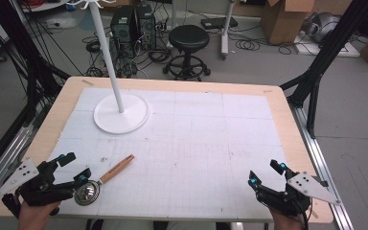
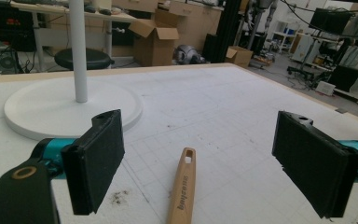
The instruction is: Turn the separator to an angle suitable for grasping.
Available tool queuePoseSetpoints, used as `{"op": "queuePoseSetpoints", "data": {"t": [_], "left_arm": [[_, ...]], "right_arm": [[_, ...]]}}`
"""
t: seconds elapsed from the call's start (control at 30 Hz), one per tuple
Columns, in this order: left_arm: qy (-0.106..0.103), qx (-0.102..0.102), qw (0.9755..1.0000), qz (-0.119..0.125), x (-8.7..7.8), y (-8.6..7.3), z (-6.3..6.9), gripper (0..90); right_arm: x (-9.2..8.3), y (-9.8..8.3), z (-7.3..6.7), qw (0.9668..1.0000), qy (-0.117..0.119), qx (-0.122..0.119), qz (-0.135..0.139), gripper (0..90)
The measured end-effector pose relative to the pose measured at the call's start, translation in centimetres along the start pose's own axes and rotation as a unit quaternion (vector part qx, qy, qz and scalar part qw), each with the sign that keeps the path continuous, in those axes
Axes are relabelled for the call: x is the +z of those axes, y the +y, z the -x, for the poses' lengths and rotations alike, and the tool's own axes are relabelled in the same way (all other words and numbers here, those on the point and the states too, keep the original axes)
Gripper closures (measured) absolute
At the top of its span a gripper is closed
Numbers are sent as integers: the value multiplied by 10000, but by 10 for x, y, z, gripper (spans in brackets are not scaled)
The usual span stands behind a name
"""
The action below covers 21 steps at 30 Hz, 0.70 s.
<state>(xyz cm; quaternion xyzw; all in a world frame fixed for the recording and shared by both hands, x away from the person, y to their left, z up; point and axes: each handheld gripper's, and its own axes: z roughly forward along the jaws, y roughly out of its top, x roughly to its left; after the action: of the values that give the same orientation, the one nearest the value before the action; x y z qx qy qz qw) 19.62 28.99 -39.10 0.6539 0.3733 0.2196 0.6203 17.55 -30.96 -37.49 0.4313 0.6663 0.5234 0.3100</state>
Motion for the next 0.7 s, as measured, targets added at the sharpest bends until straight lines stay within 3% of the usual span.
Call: {"op": "queuePoseSetpoints", "data": {"t": [0.47, 0.7], "left_arm": [[-80, -64, 9999, 29, 2, 1, 2, 160], [-277, 122, 9995, -119, 22, 16, 8, 161]], "right_arm": [[1, -1, -1, 9999, 99, 106, -10, 160], [5, -1, -3, 9998, 149, 102, -107, 150]]}}
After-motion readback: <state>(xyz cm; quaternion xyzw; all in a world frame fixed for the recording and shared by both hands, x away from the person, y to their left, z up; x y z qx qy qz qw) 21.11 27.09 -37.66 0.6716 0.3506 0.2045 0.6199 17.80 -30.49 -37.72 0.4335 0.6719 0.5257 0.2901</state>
